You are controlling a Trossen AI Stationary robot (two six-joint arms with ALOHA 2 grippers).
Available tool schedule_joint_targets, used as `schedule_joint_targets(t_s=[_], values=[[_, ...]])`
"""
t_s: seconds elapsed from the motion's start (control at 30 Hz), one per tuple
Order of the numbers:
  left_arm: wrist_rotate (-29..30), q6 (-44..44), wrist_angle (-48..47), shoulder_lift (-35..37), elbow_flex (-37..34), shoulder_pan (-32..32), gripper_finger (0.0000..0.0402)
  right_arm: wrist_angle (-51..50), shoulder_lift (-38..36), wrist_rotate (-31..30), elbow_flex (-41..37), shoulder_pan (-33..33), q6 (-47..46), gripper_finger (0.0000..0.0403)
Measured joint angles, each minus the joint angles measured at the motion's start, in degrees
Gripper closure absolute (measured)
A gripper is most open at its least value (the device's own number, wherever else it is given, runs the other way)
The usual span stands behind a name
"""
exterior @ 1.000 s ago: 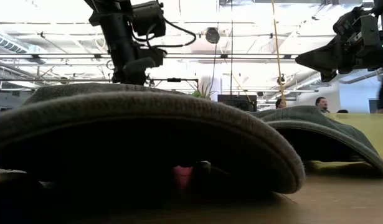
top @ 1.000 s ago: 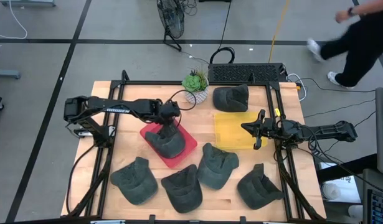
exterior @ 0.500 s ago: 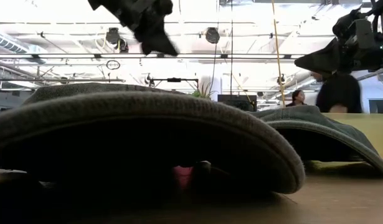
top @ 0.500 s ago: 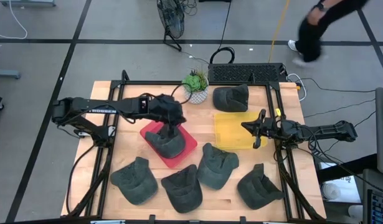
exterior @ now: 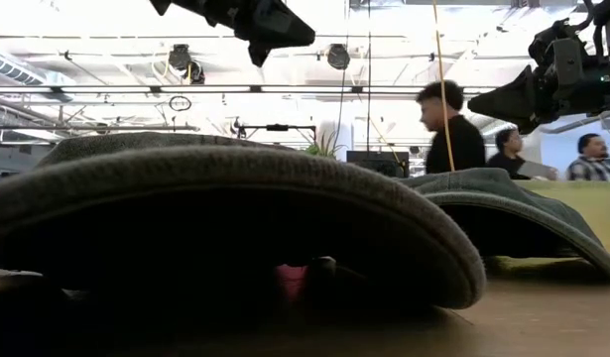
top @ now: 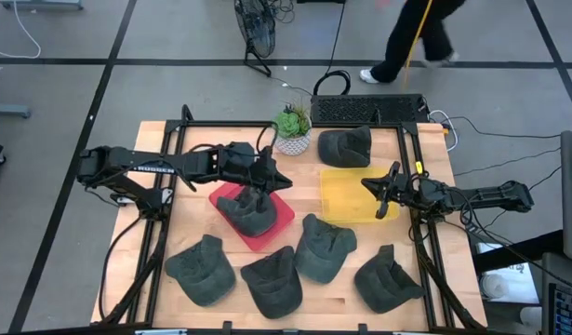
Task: Pick & Place hat
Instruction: Put the right dark gray cap into the red bin
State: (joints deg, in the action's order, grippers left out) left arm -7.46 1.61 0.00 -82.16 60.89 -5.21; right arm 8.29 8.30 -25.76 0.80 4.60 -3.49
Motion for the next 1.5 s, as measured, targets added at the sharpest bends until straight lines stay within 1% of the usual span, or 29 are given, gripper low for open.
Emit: schedule_joint_targets(t_s=[0.1, 0.2, 0.3, 0.43, 0.57, 0.63, 0.73, 0.87, 0.97, 1.1, 1.17, 1.2, 1.33, 1.4, 1.5], values=[[0.9, -1.3, 7.8, -0.6, -4.7, -1.2, 0.0371, 0.0, 0.0, 0.0, 0.0, 0.0, 0.1, 0.0390], [0.9, -3.0, 19.2, -0.3, -10.1, -3.0, 0.0371, 0.0, 0.1, 0.0, 0.0, 0.0, -0.1, 0.0391], [-1.9, -2.3, 27.9, -0.2, -14.2, -4.9, 0.0371, -0.1, 0.7, 0.0, 0.0, 0.0, 0.0, 0.0389], [-3.6, -3.3, 33.7, -0.2, -15.3, -7.9, 0.0371, 0.5, 2.0, 0.3, 0.0, 0.0, -1.3, 0.0385], [-8.0, -5.2, 36.4, -0.2, -15.3, -9.4, 0.0371, 0.7, 4.9, 0.4, 0.0, 0.0, -4.2, 0.0380], [-8.9, -5.9, 37.3, -0.2, -15.3, -9.7, 0.0371, 1.9, 6.9, 0.4, 0.0, 0.0, -5.8, 0.0376], [-8.7, -8.1, 36.6, -0.1, -15.3, -9.9, 0.0371, 5.2, 10.6, 2.0, 0.9, 0.6, -6.4, 0.0367], [-7.5, -9.1, 34.0, 3.9, -15.3, -10.3, 0.0371, 4.0, 17.2, 1.9, 4.9, 2.3, -6.0, 0.0353], [-7.4, -6.9, 29.5, 8.3, -15.3, -10.3, 0.0371, 5.3, 23.3, 1.8, 9.4, 3.4, -5.2, 0.0341], [-7.5, -5.8, 22.8, 14.8, -15.3, -10.3, 0.0371, 4.3, 31.3, 2.5, 13.8, 3.6, -7.3, 0.0327], [-7.3, -5.1, 19.0, 16.9, -15.3, -9.9, 0.0371, 4.3, 35.0, 3.4, 16.4, 4.1, -7.7, 0.0320], [-7.3, -4.7, 16.8, 17.7, -15.3, -9.5, 0.0371, 4.0, 36.9, 3.5, 18.0, 4.5, -7.8, 0.0316], [-7.5, -3.2, 11.2, 20.0, -15.3, -7.6, 0.0371, -2.5, 43.9, 3.4, 24.9, 5.8, -8.3, 0.0303], [-7.4, -2.5, 10.0, 20.9, -15.3, -6.7, 0.0371, -3.4, 46.7, 3.5, 28.8, 6.4, -9.5, 0.0299], [-6.5, -2.0, 7.3, 22.7, -15.3, -5.2, 0.0371, -5.3, 50.4, 5.9, 33.3, 7.7, -11.1, 0.0295]])
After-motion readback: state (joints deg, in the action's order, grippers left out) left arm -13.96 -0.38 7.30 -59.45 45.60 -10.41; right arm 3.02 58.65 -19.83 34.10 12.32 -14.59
